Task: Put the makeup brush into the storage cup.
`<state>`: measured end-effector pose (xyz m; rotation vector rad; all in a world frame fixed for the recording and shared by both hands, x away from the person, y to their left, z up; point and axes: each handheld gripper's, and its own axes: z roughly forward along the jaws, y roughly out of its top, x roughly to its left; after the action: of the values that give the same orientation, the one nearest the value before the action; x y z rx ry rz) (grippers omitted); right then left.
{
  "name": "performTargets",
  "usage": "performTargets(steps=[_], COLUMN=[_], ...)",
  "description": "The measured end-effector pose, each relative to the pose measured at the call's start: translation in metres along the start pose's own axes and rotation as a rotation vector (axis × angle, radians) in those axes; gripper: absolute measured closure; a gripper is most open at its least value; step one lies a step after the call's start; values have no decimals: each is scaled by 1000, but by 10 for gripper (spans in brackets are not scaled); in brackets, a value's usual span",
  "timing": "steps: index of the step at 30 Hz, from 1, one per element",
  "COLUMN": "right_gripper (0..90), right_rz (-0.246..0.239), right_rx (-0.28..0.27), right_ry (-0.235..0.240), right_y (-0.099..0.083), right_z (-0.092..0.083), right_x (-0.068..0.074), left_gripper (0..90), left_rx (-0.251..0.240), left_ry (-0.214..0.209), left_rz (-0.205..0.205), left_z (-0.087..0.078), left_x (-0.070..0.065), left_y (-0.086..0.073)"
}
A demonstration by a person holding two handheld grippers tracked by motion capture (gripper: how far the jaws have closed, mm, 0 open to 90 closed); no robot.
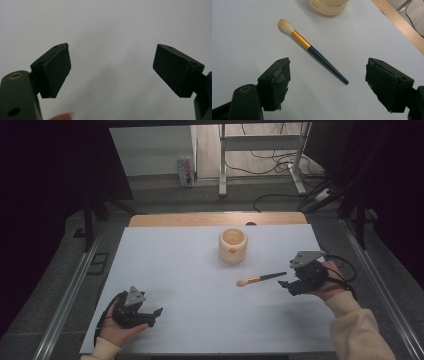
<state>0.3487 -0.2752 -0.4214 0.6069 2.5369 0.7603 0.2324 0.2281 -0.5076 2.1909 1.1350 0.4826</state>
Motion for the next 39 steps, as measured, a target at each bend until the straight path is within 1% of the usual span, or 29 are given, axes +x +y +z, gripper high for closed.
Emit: performTargets(steps=[1, 5, 7, 10, 14, 15, 16, 17, 19, 21, 25, 26, 27, 29, 30, 31, 32, 35, 36, 39], right_gripper=[203, 203, 203, 203, 203, 203, 203, 203, 203, 203, 205, 205, 212, 214, 217, 217, 220, 225, 231, 234], right_rz=[-11, -26, -38, -42, -52, -68, -68, -81, -90, -88, -95, -95, -103, -111, -121, -121, -135, -138, -149, -155], right_rx=[7, 21, 27, 41, 52, 60, 60, 70, 77, 79, 95, 95, 104, 108, 127, 127, 139, 150, 157, 171], right_ry=[6, 17, 29, 38, 50, 59, 59, 68, 75, 79, 107, 107, 118, 122, 130, 130, 139, 148, 164, 177], right_y=[2, 6, 11, 16, 23, 28, 28, 32, 35, 35, 38, 38, 39, 40, 41, 41, 42, 43, 45, 45], right_z=[2, 7, 11, 15, 20, 23, 23, 25, 28, 29, 39, 39, 42, 44, 48, 48, 51, 54, 58, 64], right_x=[-2, -4, -8, -10, -10, -9, -9, -9, -9, -9, -8, -8, -8, -8, -7, -7, -7, -6, -6, -6], left_gripper=[156, 156, 156, 156, 155, 156, 156, 156, 156, 156, 157, 157, 157, 157, 157, 157, 158, 157, 158, 158], left_rx=[1, 1, 1, 0, 3, 3, 3, 2, 0, 1, 2, 2, 5, 6, 5, 2, 2, 0, -2, 1], left_ry=[0, 1, 0, -1, -1, 0, 0, -2, -1, -1, -2, -2, -5, -4, -5, -4, -4, -6, -5, -5], left_rz=[-1, -4, -5, -6, -1, 0, 0, -1, -1, 0, -1, 0, 1, 2, 0, -4, -6, -8, -7, -9], left_z=[0, 1, 1, 1, 1, 0, 0, 0, 0, 0, 0, 1, 1, 1, 1, 1, 1, 1, 1, 0], left_x=[0, 0, 1, 1, 1, 0, 0, 0, 0, 0, 0, 0, 0, 0, 0, 0, 0, 1, 1, 1], left_y=[0, 0, 0, -1, 0, 0, 0, 0, 0, 0, 0, 0, 0, 0, 0, 0, -1, -1, -1, -1])
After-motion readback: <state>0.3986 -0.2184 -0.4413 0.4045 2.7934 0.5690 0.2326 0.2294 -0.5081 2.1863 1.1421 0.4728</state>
